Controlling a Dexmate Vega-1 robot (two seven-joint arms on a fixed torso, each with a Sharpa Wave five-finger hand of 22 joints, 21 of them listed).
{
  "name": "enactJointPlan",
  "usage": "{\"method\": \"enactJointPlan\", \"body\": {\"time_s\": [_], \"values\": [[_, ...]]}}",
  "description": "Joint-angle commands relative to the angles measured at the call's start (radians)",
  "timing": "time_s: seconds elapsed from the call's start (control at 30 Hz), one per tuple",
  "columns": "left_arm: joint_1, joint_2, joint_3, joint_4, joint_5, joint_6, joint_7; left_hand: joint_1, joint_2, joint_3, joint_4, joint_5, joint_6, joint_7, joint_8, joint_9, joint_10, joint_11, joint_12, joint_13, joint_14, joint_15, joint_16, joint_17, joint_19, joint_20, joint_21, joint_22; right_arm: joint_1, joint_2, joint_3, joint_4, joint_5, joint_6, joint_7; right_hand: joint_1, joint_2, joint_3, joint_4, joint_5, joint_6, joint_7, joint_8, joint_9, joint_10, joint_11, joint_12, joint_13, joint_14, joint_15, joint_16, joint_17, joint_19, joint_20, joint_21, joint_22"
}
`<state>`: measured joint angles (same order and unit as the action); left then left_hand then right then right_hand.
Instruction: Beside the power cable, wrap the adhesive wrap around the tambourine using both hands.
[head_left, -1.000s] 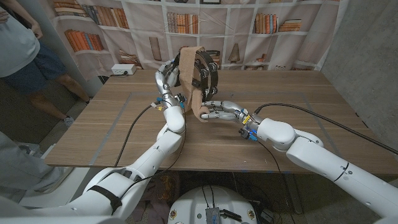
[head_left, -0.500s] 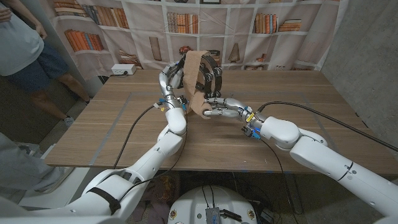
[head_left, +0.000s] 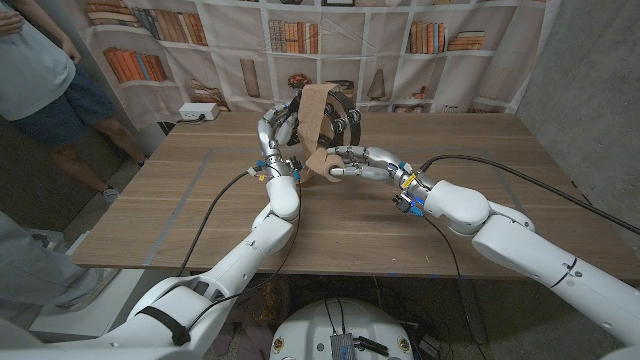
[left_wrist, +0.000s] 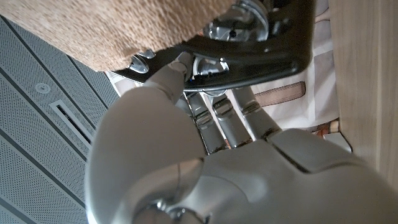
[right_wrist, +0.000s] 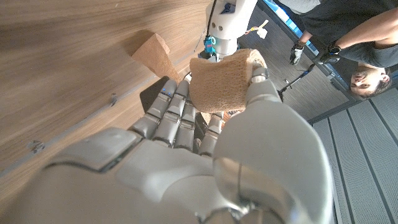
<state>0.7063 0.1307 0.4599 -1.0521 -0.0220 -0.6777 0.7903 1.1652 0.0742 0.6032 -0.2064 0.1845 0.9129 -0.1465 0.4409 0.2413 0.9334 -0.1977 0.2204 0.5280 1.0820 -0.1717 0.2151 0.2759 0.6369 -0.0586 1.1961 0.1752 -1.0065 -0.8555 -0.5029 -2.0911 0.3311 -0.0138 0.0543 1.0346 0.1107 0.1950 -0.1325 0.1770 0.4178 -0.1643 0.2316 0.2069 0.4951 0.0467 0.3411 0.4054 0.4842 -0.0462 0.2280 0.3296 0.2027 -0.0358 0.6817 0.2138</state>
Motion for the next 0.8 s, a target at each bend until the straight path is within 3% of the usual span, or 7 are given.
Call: {"method": "enactJointPlan", "body": {"time_s": [0.03, 0.8], "values": [[-0.006, 0.004, 0.004, 0.011, -0.006, -0.004, -0.014, 0.002, 0.005, 0.068, 0.070, 0.005, 0.009, 0.000, -0.003, 0.000, 0.002, -0.004, 0.001, 0.001, 0.016, -0.064, 0.006, 0.003, -0.008, -0.127, 0.001, 0.004, 0.026, 0.016, -0.001, 0.022, -0.001, 0.022, 0.023, 0.036, 0.054, 0.016, 0.009, 0.007, 0.004, 0.007, -0.003, 0.004, 0.278, -0.248, 0.009, 0.005, 0.002, -0.191, 0.000, 0.001, -0.002, -0.088, 0.005, 0.000], [-0.017, -0.011, 0.011, 0.049, -0.034, -0.028, -0.034, 0.001, 0.006, 0.066, 0.069, 0.005, 0.010, 0.000, -0.005, -0.004, 0.004, -0.004, 0.000, -0.001, 0.018, -0.065, 0.010, 0.004, -0.008, -0.125, 0.002, 0.004, 0.044, 0.015, 0.012, 0.040, -0.008, 0.037, 0.033, 0.036, 0.053, 0.019, 0.009, 0.006, 0.006, 0.006, -0.003, 0.004, 0.277, -0.248, 0.007, 0.006, 0.003, -0.191, 0.001, 0.001, -0.004, -0.089, 0.009, -0.002]]}}
